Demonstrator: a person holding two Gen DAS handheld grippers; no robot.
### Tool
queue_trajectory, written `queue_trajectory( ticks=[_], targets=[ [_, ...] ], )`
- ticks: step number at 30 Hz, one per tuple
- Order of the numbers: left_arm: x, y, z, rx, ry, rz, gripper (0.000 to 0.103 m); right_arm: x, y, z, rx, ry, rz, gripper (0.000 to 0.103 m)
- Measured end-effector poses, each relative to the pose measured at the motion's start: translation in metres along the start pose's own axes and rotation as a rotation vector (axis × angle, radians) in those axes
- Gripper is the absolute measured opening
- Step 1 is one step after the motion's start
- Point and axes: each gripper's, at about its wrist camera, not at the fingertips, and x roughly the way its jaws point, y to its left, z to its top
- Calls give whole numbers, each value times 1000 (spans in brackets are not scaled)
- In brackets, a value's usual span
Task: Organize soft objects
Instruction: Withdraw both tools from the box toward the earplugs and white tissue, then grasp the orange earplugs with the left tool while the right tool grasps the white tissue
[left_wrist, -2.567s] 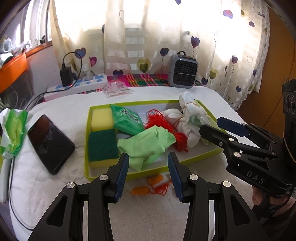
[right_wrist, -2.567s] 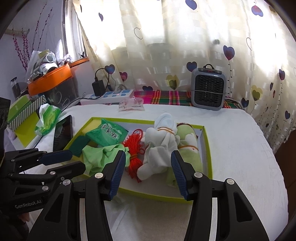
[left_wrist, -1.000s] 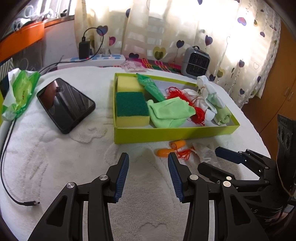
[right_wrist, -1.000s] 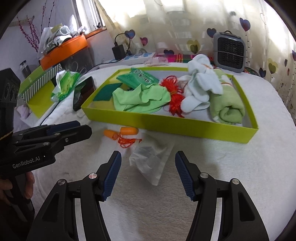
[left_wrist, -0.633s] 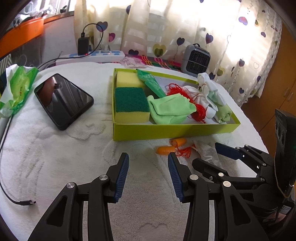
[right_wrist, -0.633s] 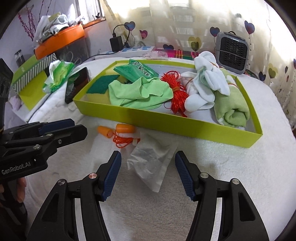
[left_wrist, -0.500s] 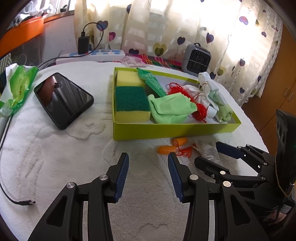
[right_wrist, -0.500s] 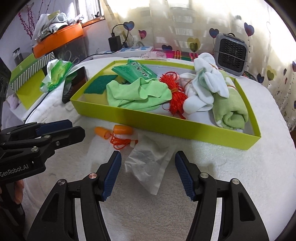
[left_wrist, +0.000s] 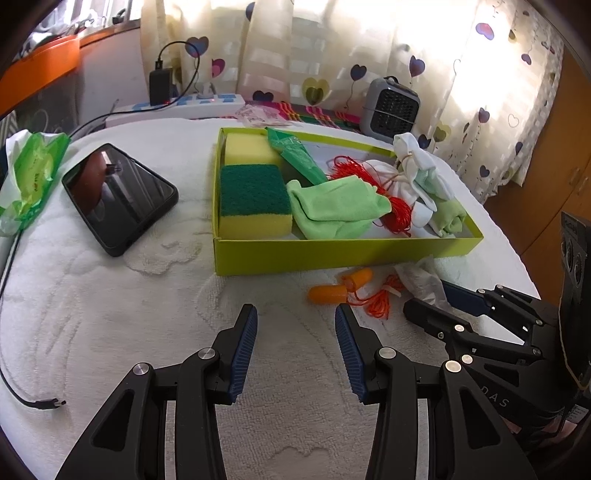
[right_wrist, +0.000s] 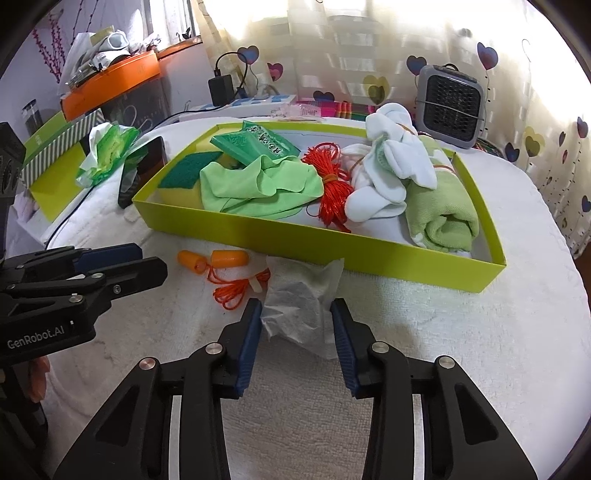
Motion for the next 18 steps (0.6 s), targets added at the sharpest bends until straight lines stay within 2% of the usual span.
queue_trajectory(
  ticks=[5,10,15,18],
  targets=[
    [3,-2,1,3,9,-3,43,-4,-5,-2,15,-8,11,25],
    [8,-5,2,9,20,-10,46,-9,-13,-3,44,-24,17,22],
    [11,-9,3,7,31,-65,48,-13,-19,-5,65,-38,23,21],
    [14,-14,5,26,39,-55,52,-14,-24,-6,83,-44,25,21]
  ],
)
